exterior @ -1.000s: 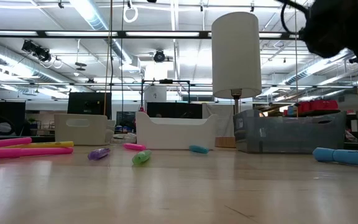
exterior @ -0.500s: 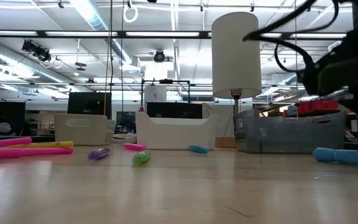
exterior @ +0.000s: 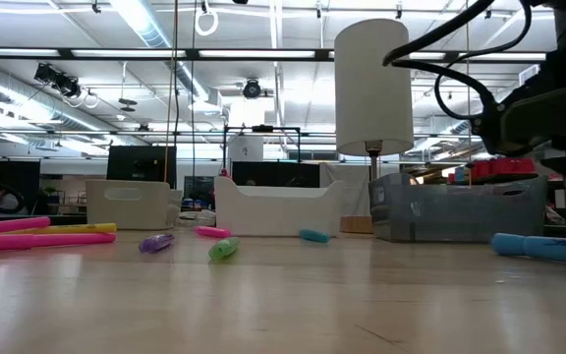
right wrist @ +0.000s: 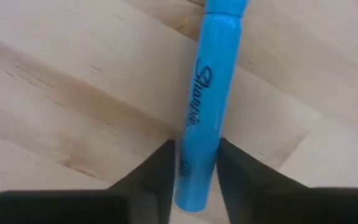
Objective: Pick & Place Markers
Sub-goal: Put the left blue highlighter pen into the gray bin
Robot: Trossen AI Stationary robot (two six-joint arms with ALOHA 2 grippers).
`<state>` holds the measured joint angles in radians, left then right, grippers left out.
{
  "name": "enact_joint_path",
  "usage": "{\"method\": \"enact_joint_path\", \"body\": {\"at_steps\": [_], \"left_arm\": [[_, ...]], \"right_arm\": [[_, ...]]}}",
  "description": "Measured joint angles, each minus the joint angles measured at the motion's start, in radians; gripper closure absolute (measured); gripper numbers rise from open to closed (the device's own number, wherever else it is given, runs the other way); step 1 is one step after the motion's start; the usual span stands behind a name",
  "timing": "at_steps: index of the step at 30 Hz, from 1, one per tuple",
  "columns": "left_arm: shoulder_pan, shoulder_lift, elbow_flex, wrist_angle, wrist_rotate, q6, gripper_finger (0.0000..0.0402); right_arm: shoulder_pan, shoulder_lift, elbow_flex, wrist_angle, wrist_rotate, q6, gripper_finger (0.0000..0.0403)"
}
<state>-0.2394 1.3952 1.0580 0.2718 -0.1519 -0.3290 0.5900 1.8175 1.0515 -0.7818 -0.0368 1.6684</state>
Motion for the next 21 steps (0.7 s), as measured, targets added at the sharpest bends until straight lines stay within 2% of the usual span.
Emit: {"method": "enact_joint_path", "body": {"at_steps": [6,13,21], "left_arm": [[0.001,0.000,0.000,0.000,-0.010,0.000,0.0168],[0.003,0.000,0.000,0.000,-0.012,0.000,0.0168],[0.008,-0.001,0.000,0.000,-0.019,0.000,0.0168]], "right_arm": [[0.000,-0.002,0.000,0.003,-0.002,-0.002,0.0353],[-0.007,-0.030,-0.003,-0.036,-0.001,-0.008,0.0344],[-0.085,-0.229,-0.002,-0.111,0.196,-0.104,0.0351]]}}
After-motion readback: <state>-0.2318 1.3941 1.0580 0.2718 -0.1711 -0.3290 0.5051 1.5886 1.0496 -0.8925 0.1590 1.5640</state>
